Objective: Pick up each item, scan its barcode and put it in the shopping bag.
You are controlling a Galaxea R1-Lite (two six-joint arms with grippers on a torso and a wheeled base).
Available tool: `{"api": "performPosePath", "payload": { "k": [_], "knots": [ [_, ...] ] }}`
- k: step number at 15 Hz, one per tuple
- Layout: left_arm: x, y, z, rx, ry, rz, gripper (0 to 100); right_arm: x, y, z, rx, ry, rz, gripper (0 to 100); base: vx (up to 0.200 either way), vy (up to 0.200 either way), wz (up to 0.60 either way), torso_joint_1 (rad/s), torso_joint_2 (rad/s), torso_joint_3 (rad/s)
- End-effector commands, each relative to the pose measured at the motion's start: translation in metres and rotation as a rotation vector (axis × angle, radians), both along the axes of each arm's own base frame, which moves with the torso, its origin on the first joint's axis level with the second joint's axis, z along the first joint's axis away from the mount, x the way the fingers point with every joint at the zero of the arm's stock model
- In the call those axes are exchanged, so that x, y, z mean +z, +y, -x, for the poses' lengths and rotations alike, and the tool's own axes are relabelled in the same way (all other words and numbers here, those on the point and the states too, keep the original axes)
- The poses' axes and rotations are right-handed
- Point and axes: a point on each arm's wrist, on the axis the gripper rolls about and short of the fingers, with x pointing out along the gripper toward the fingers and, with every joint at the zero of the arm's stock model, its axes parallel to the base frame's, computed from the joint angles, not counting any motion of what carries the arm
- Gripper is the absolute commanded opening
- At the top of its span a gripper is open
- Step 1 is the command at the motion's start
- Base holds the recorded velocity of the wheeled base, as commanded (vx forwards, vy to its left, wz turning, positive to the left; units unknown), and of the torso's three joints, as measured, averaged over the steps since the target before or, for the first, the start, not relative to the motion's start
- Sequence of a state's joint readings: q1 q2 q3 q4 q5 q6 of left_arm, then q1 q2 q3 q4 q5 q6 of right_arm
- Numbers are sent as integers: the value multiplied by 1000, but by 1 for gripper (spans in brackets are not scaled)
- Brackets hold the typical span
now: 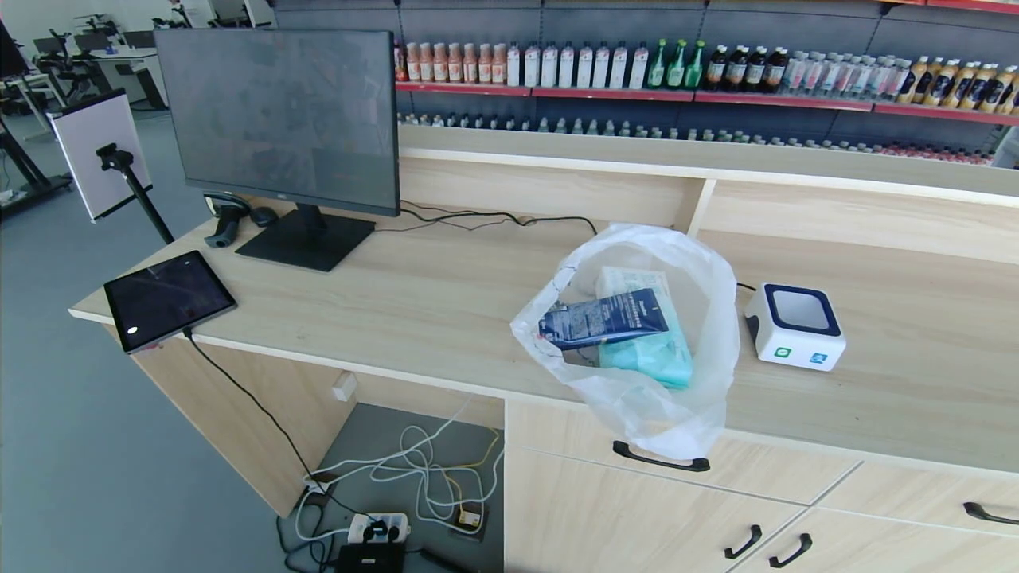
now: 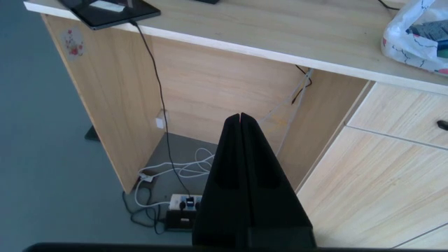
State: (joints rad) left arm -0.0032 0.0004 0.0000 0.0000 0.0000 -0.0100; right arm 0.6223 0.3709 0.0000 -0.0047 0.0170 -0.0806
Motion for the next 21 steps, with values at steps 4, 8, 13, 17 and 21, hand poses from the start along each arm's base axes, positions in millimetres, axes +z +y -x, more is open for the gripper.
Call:
{"api": "performPosePath", "payload": {
  "k": [4,8,13,17,21],
  "knots": [
    [0,0,0,0,0,1,0,0,-2,-1,-329,-8,2,100,0,0,0,0,0,0],
    [0,0,0,0,0,1,0,0,-3,14,-638,-191,-55,100,0,0,0,0,0,0],
    [0,0,0,0,0,-1,0,-2,-3,21,-684,-279,-75,100,0,0,0,0,0,0],
    [0,0,0,0,0,-1,0,-2,-4,25,-588,-316,-114,100,0,0,0,0,0,0],
    [0,0,0,0,0,-1,0,-4,-4,28,-630,-338,-164,100,0,0,0,0,0,0]
  ]
}}
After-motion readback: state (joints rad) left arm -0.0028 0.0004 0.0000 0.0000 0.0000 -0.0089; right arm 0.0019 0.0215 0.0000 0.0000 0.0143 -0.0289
